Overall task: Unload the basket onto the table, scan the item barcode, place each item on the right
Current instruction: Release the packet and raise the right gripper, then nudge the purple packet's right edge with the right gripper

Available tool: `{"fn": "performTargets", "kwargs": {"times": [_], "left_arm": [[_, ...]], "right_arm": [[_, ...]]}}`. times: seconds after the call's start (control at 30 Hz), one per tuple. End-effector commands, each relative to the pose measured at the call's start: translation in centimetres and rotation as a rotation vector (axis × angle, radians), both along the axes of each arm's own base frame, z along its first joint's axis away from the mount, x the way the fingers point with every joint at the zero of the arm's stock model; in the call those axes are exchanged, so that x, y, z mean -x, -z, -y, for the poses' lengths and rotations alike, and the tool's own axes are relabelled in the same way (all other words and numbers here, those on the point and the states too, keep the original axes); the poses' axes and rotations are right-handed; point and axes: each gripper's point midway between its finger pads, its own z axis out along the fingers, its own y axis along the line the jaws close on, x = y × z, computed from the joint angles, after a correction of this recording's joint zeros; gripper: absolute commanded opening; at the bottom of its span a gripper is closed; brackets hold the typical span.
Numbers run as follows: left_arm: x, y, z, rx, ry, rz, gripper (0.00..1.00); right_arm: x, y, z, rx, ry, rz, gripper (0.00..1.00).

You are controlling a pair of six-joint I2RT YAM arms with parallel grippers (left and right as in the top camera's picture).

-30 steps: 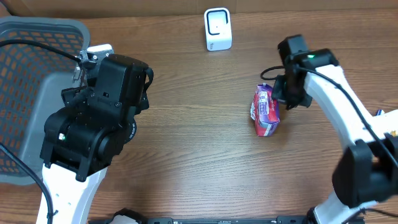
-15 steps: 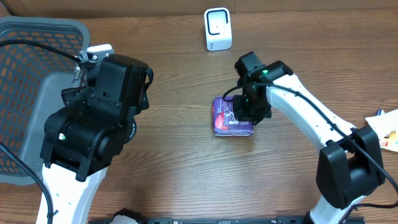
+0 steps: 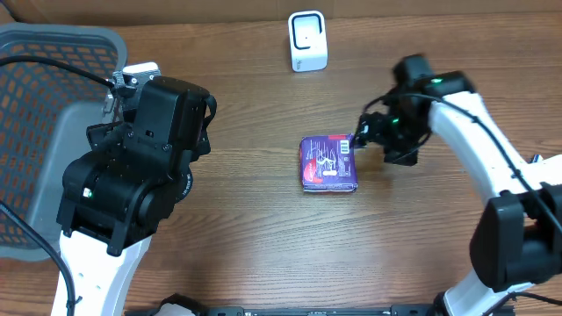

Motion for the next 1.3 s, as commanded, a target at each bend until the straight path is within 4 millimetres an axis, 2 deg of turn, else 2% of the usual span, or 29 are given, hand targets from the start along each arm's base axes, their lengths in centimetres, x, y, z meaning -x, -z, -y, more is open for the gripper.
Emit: {"fn": "performTargets", "kwargs": {"times": [0.0,0.03,0.07,0.1,0.13,0.17,0.3,0.37,0.5,0.67,0.8,0.87,0.9,1.0,1.27], "left_arm": [[-0.1,-0.5,-0.3,0.002,-0.017,0.021,1.00],[-0.1,-0.5,-0.3,0.002,-0.017,0.021,1.00],[-0.1,-0.5,-0.3,0.002,-0.017,0.021,1.00],[-0.1,-0.5,-0.3,0.002,-0.017,0.021,1.00],[-0.1,-0.5,-0.3,0.002,-0.017,0.021,1.00],[-0.1,-0.5,-0.3,0.002,-0.017,0.021,1.00],[-0.1,-0.5,-0.3,0.002,-0.017,0.021,1.00],[-0.1,-0.5,-0.3,0.002,-0.017,0.021,1.00],[-0.1,-0.5,-0.3,0.002,-0.017,0.021,1.00],[-0.1,-0.5,-0.3,0.002,-0.017,0.021,1.00],[-0.1,-0.5,-0.3,0.002,-0.017,0.021,1.00],[-0.1,-0.5,-0.3,0.002,-0.017,0.021,1.00],[-0.1,-0.5,-0.3,0.002,-0.017,0.021,1.00],[-0.1,-0.5,-0.3,0.002,-0.017,0.021,1.00],[-0.1,-0.5,-0.3,0.002,-0.017,0.021,1.00]], "right_arm": [[1.0,-2.3,-1.4,-0.129,-0.001,-0.021,0.82],[1.6,-2.2,-1.3,-0.124,0.012,-0.053,0.74],[2.4,-2.1,-1.6,-0.121,0.004,-0.081,0.60],[3.1,-2.1,-1.9,-0.117,-0.008,-0.105,0.41],[3.7,-2.1,-2.4,-0.113,-0.026,-0.121,0.17],[4.4,-2.1,-3.1,-0.103,-0.053,-0.132,0.04],[6.2,-0.9,-4.8,-0.001,-0.107,-0.147,0.04],[7.4,1.0,-5.3,0.070,-0.108,-0.163,0.04],[8.6,5.0,-6.3,0.080,-0.116,-0.151,0.04],[9.4,9.7,-5.9,0.069,-0.052,-0.131,0.04],[8.4,12.0,-4.8,0.107,-0.030,-0.044,0.04],[7.3,12.3,-4.2,0.123,0.001,-0.004,0.04],[5.7,12.2,-3.4,0.133,0.035,0.042,0.04],[3.4,11.8,-1.8,0.139,0.105,0.083,0.04],[-0.8,9.4,3.6,0.124,0.243,0.111,0.04]]}}
